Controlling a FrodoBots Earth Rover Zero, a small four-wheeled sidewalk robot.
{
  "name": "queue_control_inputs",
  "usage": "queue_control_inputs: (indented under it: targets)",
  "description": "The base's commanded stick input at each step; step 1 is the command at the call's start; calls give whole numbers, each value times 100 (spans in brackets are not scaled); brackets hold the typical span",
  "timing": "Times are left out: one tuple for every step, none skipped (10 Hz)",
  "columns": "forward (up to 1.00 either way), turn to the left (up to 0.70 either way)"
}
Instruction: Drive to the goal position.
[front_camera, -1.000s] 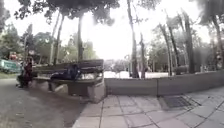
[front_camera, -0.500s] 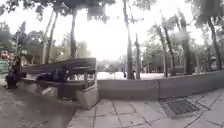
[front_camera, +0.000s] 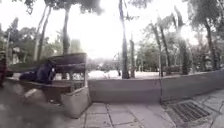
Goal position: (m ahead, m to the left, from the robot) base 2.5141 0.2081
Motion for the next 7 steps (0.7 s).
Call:
queue_control_inputs:
  targets:
    - [70,0]
    - [70,0]
    - [50,0]
    - [45,0]
    - [45,0]
    - [45,0]
    - [9,0]
